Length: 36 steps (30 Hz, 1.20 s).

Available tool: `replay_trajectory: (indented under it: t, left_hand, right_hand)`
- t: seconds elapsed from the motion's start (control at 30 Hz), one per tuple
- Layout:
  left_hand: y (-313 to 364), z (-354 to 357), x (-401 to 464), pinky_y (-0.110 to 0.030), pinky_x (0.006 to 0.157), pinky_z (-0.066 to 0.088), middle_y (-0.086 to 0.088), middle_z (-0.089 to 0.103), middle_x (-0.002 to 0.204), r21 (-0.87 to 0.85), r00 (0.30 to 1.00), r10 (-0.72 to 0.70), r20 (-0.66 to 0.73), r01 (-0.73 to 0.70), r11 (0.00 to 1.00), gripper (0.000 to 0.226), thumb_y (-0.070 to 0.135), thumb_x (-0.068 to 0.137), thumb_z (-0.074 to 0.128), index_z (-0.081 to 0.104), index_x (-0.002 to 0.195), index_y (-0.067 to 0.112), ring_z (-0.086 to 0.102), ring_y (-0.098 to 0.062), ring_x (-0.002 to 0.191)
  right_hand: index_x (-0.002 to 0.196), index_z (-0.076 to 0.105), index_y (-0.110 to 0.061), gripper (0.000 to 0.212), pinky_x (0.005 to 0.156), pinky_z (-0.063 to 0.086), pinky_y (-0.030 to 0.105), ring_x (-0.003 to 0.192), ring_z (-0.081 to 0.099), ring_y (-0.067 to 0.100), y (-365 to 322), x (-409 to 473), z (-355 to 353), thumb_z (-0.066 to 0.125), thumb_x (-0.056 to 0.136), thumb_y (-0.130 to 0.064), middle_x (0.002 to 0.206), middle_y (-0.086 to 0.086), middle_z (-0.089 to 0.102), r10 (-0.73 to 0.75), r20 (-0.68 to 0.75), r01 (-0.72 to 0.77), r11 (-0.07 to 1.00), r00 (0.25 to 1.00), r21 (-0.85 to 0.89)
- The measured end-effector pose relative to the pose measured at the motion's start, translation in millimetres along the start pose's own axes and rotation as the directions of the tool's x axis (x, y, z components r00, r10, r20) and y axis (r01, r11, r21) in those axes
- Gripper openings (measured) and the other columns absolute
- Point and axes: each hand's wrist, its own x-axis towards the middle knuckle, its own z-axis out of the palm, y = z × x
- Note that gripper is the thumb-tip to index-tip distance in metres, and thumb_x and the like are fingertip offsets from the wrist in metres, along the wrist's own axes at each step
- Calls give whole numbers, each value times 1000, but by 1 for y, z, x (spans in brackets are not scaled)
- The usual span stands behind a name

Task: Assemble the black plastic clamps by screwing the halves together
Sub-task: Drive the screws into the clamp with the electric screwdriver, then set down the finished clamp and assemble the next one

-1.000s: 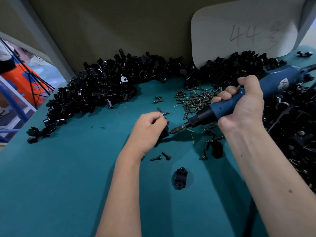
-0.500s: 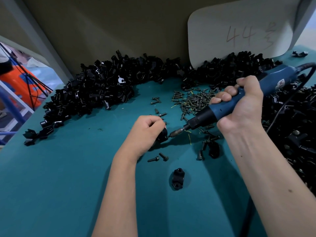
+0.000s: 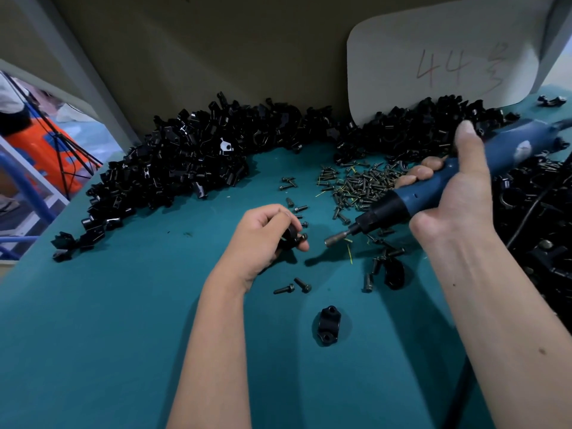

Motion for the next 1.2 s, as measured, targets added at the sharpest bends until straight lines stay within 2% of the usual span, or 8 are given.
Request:
replay_trajectory:
  t: [0.07, 0.2, 0.3, 0.5, 0.7, 0.9, 1.07, 1.2]
  left_hand:
    - [-2, -1, 1, -17, 40, 19, -16, 77, 80, -6, 998, -45, -36, 45, 999, 27, 20, 99, 44, 67, 85, 17, 26, -9, 38]
    - [-4, -3, 5, -24, 45, 14, -18, 78, 87, -134, 991, -115, -66, 106, 985, 34, 30, 106, 42, 66, 90, 13, 21, -15, 48]
    - [-6, 0, 6, -18, 42, 15, -14, 65, 76, -264, 992, -112, -64, 92, 960, 50, 36, 111, 36, 71, 87, 9, 25, -12, 43]
    - [-8, 5, 7, -18, 39, 17, 6, 49, 55, -343, 989, -143, -36, 123, 931, 42, 32, 109, 31, 62, 102, 5, 28, -10, 42]
    - [-3, 9, 6, -15, 38, 17, 1, 48, 64, -410, 997, -71, -21, 56, 911, 15, 20, 106, 46, 53, 97, 11, 29, -10, 41]
    - [-2, 5, 5, -15, 40, 19, -3, 55, 71, -428, 1000, -8, -4, 5, 904, 23, 17, 106, 46, 58, 87, 12, 28, -10, 43]
    - [-3, 6, 5, -16, 40, 19, 0, 57, 67, -330, 999, 10, 36, 3, 944, 18, 16, 105, 49, 60, 91, 11, 28, -10, 43]
    - [-2, 10, 8, -16, 39, 20, -5, 52, 71, -422, 991, -16, -133, -42, 906, 18, 15, 104, 50, 58, 89, 10, 30, -10, 42]
  right_hand:
    - [99, 57, -13, 49, 56, 52, 28, 53, 55, 10, 3, -1, 0, 88, 78, -44, 69, -3, 58, 29, 8, -27, 986, 1000, -167]
    - [133, 43, -3, 59, 69, 62, 38, 68, 64, 19, 26, 0, 1, 77, 85, 2, 109, 15, 56, 87, 44, -57, 887, 995, -459]
    - [126, 40, -7, 50, 81, 64, 47, 81, 70, 26, 45, -2, -3, 72, 89, 5, 114, 14, 53, 84, 80, -14, 769, 993, -639]
    - [146, 36, -22, 69, 57, 48, 13, 92, 61, 11, 57, -9, -5, 78, 91, -15, 114, -3, 57, 15, 170, 149, 412, 985, -899]
    - [112, 72, -25, 17, 98, 42, 29, 109, 54, 24, 58, -17, -1, 68, 96, -31, 114, 3, 59, -104, 539, 514, -197, 836, -835]
    - [74, 60, -17, 43, 80, 43, 44, 84, 50, 27, 58, -23, 4, 50, 104, -46, 74, -1, 55, 222, 698, 731, -270, 681, -627]
    - [83, 53, -10, 32, 63, 34, 30, 66, 44, 15, 45, -16, 4, 56, 106, -33, 70, -1, 51, 67, 723, 725, -112, 687, -679]
    - [88, 61, -16, 17, 60, 43, 17, 62, 49, 7, 38, -15, 2, 70, 99, -25, 73, -4, 60, 83, 672, 676, -20, 736, -737]
